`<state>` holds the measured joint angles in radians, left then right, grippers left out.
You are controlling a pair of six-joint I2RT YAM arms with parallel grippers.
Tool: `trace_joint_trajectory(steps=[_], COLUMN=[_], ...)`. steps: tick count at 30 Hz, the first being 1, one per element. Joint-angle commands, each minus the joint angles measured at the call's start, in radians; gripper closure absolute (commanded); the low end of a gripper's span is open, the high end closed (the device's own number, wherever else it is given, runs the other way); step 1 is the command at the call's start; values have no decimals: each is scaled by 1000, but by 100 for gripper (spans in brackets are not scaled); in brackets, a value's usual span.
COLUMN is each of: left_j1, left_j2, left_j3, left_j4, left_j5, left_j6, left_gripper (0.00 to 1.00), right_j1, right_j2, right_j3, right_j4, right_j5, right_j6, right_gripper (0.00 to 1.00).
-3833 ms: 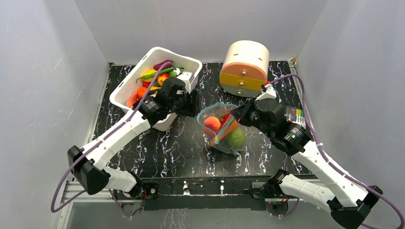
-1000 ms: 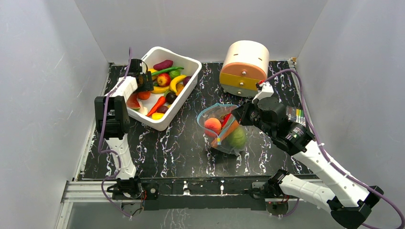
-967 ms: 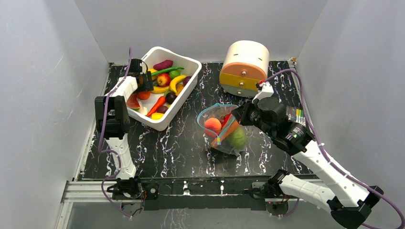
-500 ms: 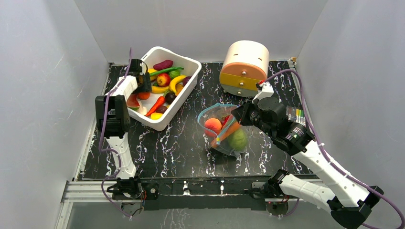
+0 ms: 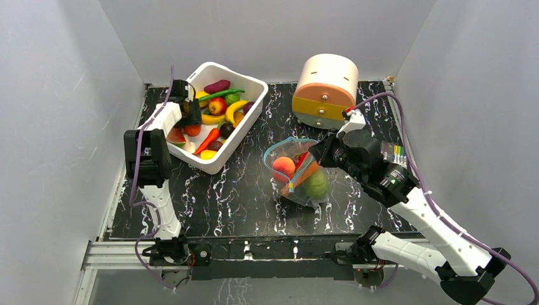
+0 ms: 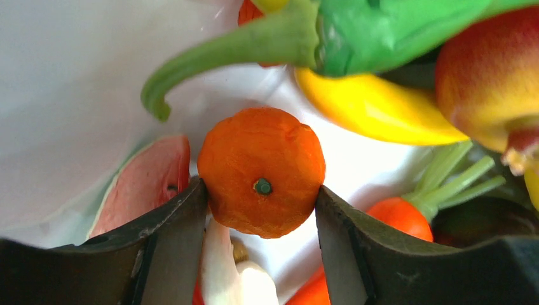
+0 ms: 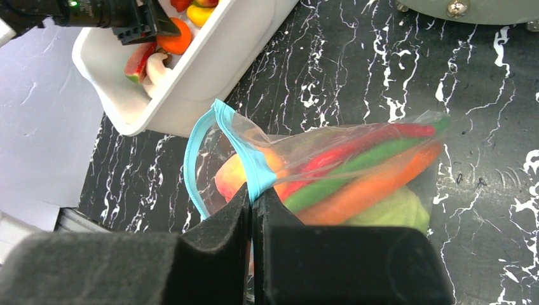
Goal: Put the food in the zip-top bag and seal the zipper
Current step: Pick up the fake fruit from the bin.
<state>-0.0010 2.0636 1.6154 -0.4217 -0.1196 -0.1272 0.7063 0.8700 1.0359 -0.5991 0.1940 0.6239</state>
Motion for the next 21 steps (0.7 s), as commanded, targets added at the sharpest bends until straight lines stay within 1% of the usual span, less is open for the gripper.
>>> trace_joint_trajectory(steps=[1, 4, 9, 18, 21], left_j1=[2, 2, 2, -2, -6], left_j2=[-153, -204, -304, -477, -530], left_j3=[-33, -55, -92, -168, -197], left_j4=[-32, -53, -75, -107, -111], left_j5=[28, 35, 89, 253, 332], left_j6=[-19, -34, -60, -82, -89], left_gripper=[66, 66, 66, 66, 66], right_j1=[4, 4, 3, 3, 3], right_j2=[-30, -40, -48, -42, -35], right_j3=[49, 46, 44, 46, 44], right_j4=[69, 63, 37, 15, 9], right_j5=[50, 53, 51, 57, 60], right_j6=[6, 11, 33, 56, 58], right_gripper=[100, 100, 100, 100, 100])
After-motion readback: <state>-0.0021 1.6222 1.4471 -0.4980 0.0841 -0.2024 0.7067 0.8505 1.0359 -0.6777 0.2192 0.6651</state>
